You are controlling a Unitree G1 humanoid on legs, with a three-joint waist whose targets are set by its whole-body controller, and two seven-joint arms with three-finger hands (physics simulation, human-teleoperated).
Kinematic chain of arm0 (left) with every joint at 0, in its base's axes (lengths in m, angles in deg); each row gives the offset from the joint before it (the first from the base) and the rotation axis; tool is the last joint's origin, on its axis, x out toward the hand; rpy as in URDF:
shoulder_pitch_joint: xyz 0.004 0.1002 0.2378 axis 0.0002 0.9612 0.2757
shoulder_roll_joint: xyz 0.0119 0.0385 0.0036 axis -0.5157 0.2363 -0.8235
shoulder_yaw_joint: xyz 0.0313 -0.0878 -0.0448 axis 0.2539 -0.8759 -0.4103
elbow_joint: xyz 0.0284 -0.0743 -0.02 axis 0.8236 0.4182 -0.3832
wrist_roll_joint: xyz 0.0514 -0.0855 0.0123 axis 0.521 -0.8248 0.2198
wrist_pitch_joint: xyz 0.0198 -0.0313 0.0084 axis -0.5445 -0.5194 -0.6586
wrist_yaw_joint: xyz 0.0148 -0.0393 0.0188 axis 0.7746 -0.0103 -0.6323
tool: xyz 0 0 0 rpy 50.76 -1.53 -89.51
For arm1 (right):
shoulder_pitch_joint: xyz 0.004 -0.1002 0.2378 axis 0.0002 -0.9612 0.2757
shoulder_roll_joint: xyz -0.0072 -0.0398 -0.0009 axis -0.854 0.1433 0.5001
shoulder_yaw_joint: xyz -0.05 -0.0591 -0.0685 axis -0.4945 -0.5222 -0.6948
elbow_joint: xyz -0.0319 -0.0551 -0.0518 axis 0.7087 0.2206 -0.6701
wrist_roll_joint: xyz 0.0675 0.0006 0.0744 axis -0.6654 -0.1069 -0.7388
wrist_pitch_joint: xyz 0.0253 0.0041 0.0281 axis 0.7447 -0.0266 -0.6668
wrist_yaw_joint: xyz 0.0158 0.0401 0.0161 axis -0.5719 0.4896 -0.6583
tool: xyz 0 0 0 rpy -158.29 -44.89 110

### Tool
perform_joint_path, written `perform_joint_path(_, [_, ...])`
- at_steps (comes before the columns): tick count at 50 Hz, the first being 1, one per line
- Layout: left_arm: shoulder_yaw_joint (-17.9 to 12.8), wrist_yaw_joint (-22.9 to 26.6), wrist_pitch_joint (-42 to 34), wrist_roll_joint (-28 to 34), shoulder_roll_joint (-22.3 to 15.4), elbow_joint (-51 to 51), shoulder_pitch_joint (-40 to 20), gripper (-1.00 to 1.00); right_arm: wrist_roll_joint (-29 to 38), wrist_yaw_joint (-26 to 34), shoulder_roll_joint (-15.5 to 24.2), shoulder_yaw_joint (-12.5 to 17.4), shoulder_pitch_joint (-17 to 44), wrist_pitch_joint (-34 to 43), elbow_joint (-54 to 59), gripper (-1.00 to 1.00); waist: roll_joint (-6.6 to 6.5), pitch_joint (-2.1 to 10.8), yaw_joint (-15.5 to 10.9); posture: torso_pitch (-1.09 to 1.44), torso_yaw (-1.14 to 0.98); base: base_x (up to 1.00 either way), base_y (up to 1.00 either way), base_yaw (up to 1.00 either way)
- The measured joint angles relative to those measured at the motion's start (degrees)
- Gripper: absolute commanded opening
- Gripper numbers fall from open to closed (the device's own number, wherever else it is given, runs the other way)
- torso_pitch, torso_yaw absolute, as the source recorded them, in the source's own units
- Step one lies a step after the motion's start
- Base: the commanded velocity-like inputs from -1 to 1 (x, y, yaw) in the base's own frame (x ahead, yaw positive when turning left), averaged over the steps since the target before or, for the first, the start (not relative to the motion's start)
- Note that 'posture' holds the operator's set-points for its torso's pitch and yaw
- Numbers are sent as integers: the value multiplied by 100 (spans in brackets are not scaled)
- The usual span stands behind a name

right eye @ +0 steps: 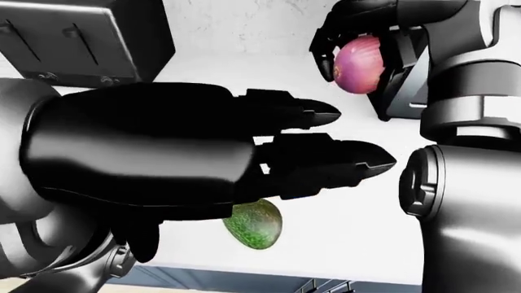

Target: Place the avocado, onion, tomato and bell pepper on the cutting board.

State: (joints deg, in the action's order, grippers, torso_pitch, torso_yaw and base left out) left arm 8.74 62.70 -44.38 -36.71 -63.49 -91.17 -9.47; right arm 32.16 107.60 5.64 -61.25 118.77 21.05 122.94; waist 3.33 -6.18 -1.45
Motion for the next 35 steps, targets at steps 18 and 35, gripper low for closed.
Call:
perform_joint_path(18, [596, 0, 316, -51, -153, -166, 540, 100, 9, -1, 76, 8, 35, -6, 30, -100, 19, 17, -22, 0, 0, 0, 0, 0])
perform_joint_path(35, [717, 0, 444, -94, -270, -156, 638, 100, 44, 33, 116, 13, 86, -44, 56, -100, 4, 33, -16, 0, 0, 0, 0, 0])
